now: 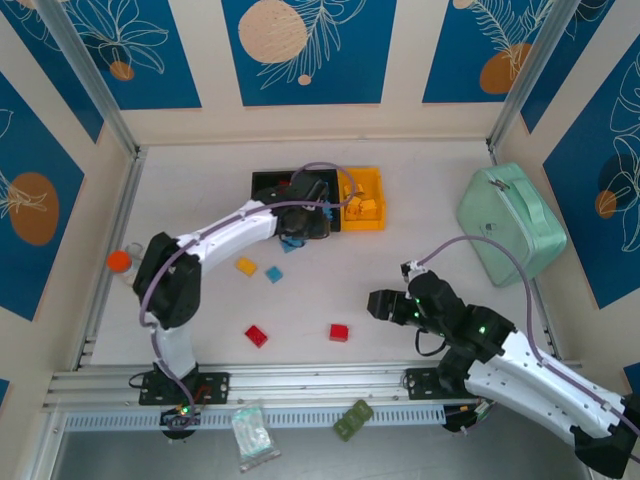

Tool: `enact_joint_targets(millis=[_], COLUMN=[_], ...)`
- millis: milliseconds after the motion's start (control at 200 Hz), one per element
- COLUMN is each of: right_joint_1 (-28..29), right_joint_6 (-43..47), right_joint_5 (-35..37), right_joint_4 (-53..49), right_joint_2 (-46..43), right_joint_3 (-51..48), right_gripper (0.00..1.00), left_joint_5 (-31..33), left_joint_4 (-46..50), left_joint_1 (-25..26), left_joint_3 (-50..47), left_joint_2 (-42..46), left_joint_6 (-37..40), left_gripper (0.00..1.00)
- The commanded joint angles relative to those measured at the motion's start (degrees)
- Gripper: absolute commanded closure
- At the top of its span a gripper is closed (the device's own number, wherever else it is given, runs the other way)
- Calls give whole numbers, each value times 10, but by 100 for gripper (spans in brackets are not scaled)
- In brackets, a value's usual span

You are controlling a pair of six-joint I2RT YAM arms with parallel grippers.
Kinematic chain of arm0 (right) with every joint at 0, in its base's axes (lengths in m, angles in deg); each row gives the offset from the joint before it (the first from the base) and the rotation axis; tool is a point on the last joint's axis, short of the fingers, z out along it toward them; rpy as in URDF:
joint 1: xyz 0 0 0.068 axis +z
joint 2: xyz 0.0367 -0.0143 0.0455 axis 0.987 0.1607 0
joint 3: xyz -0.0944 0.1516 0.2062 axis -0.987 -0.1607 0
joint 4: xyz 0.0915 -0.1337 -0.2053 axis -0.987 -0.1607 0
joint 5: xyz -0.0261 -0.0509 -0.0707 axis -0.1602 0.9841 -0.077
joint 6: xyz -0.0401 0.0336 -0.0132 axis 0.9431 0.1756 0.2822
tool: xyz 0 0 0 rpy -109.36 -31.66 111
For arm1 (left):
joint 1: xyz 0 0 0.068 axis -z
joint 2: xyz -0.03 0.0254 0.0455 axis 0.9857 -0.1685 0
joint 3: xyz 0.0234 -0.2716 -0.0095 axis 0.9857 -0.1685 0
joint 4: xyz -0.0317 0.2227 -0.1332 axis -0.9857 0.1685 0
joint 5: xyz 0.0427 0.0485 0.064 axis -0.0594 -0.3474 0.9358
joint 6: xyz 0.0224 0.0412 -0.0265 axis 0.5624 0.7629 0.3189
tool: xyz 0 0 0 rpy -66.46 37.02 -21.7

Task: Sort the legos into containers by color
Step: Place the lego in the container.

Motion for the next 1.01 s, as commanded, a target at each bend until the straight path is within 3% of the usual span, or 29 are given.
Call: enact_joint_targets(millis=[0,490,870,1000], right_joint_1=[-4,-14,-19,-21], right_joint_6=[-24,-55,-59,-60], right_joint_5=[20,19,27,26], right_joint_4=[-44,-80,-115,-113], right_joint_2=[-26,-68,-95,-100], right_joint_3=[-11,-31,-27,-29], right_gripper=[31,31,32,32], left_joint_5=[-10,-6,-44,-46], left_joint_4=[35,171,98,89], left_joint_1=[8,7,-8,-10], left_joint_3=[77,528,588,591], left_joint_2=[-44,-320,-386,-392], left_joint_6=[18,70,74,68], left_gripper=[73,73,69,61])
